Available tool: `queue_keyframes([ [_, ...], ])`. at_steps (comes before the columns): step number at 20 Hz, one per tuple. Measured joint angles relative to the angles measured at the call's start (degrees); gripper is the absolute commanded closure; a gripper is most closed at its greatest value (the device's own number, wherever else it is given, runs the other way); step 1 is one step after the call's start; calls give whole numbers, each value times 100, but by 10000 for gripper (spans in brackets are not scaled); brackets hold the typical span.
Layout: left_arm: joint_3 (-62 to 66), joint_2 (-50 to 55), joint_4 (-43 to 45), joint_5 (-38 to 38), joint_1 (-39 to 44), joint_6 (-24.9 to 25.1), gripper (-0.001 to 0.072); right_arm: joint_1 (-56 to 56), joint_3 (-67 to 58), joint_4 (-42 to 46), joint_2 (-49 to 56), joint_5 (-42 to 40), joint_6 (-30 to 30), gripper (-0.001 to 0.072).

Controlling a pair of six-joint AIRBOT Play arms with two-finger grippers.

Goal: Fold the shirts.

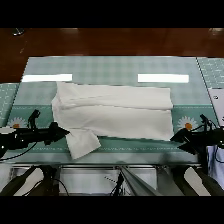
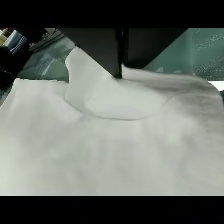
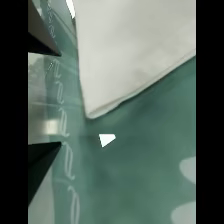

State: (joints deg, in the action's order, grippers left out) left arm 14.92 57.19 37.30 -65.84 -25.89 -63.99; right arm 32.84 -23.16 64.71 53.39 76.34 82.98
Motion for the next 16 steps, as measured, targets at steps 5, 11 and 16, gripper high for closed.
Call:
queue_keyframes([
  [5,0,0,-24,15,0,22,684,-24,0,-951,608,-555,-356,102],
  [11,-2,0,-44,35,0,28,684,-31,-96,-1910,1032,-938,-1132,692],
  [16,448,4,-334,35,-11,33,685,-28,-468,-2120,1104,-774,-1587,692],
])
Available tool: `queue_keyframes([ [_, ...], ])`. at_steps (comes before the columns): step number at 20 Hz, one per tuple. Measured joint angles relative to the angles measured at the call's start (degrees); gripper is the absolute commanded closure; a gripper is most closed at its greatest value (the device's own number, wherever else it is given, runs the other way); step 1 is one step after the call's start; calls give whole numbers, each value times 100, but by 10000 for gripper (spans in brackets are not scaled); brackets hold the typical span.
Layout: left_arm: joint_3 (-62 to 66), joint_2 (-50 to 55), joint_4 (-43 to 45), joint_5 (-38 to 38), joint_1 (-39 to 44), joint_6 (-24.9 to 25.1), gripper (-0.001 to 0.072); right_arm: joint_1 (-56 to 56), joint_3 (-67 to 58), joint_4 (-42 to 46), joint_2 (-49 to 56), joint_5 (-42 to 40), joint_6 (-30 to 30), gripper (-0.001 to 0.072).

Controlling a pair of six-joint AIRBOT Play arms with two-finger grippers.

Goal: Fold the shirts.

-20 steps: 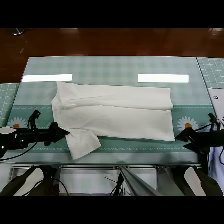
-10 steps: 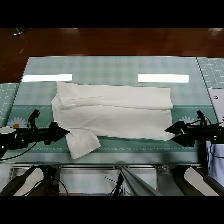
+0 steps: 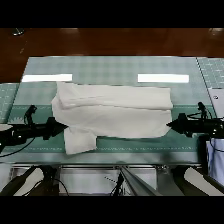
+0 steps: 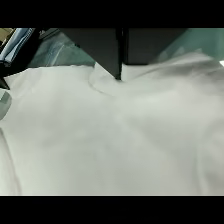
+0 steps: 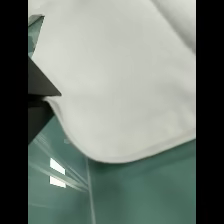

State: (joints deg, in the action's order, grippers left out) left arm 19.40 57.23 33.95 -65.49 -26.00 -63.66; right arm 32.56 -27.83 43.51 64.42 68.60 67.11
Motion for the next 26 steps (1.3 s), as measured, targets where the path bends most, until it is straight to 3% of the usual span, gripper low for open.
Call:
queue_keyframes([
  [4,890,402,-140,138,127,-219,685,-76,-605,-164,24,-79,26,692],
  [8,2234,1539,-192,223,732,-457,685,-551,-1259,-358,341,-507,107,692],
  [14,4551,3314,-9,83,1281,-1399,685,-925,-2671,-448,1491,-835,391,692],
  [20,5864,4221,203,-48,1349,-1985,684,-1008,-3567,-546,2463,-846,535,690],
  [21,5949,4332,238,-46,1388,-2017,636,-1040,-3635,-625,2583,-872,531,592],
  [22,6006,4433,284,-63,1432,-2024,341,-1069,-3681,-682,2686,-909,518,286],
  [23,6057,4524,302,-116,1471,-2041,13,-1099,-3713,-721,2771,-942,505,96],
  [26,6258,4666,424,-601,1390,-2065,11,-1012,-3836,-774,2896,-778,446,94],
])
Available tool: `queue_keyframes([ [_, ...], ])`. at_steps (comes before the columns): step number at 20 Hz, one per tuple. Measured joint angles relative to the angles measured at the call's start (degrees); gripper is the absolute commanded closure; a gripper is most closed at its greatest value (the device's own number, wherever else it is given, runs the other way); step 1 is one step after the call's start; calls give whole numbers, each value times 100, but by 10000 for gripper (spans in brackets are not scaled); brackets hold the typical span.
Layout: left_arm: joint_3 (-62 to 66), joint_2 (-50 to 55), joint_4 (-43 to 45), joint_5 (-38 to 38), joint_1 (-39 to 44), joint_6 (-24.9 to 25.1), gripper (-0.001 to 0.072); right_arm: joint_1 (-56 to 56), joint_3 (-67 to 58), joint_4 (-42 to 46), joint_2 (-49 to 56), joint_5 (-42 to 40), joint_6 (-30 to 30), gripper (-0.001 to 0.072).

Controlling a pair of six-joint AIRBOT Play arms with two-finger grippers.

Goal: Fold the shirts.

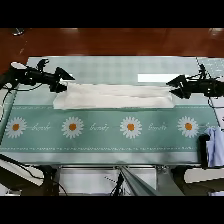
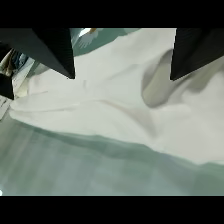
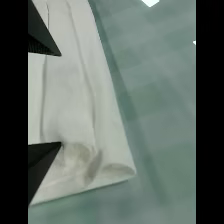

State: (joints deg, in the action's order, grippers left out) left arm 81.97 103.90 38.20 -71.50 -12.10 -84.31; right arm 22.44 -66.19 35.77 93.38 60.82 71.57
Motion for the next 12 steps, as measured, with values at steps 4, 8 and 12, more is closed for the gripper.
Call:
queue_keyframes([
  [4,339,-332,944,-942,-713,-155,10,634,-227,328,-90,778,-24,94],
  [8,-98,-1419,1733,-807,-1388,-76,10,1060,-258,1056,-151,1207,109,94],
  [12,-1593,-2848,1016,42,-1145,693,10,804,-179,1316,-63,942,157,94],
])
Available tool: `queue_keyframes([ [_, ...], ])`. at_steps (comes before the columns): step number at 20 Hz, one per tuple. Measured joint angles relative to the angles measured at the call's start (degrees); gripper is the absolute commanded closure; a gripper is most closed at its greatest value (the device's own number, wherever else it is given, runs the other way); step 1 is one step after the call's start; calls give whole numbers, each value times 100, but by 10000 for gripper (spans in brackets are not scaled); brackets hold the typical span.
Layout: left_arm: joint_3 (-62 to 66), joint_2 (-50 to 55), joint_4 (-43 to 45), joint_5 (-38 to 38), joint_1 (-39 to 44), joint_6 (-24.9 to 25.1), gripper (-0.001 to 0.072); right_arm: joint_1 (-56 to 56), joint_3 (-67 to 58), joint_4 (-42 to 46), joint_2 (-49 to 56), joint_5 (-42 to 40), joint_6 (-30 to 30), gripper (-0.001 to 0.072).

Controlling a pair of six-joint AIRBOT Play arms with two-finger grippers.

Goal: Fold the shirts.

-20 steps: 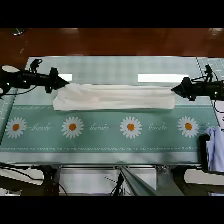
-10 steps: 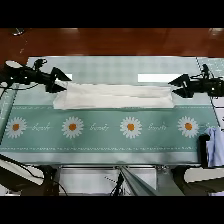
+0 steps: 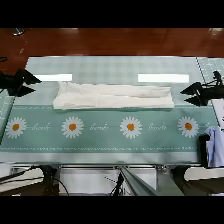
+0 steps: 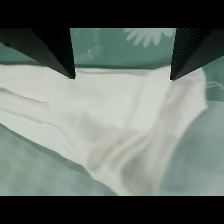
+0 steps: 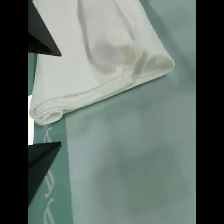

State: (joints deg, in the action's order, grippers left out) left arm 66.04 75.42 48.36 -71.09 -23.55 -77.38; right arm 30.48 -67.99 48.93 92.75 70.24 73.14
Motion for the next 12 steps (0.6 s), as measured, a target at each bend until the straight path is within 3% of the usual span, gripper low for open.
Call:
queue_keyframes([
  [5,-1458,-885,-627,660,1362,743,10,-664,24,-90,398,-278,103,97],
  [6,-1585,-933,-706,841,1694,841,10,-778,22,-181,466,-278,120,162],
  [8,-1740,-962,-765,1235,2308,970,13,-1056,33,-345,588,-341,70,507],
  [9,-1788,-953,-811,1508,2592,1010,132,-1180,35,-424,621,-374,4,690],
  [10,-1816,-925,-850,1709,2830,1040,568,-1298,24,-627,632,-367,-44,692],
  [11,-1823,-887,-879,1930,3042,1067,686,-1388,13,-782,621,-293,-116,692],
  [12,-1803,-835,-909,2094,3239,1091,684,-1451,4,-813,562,-195,-160,692],
])
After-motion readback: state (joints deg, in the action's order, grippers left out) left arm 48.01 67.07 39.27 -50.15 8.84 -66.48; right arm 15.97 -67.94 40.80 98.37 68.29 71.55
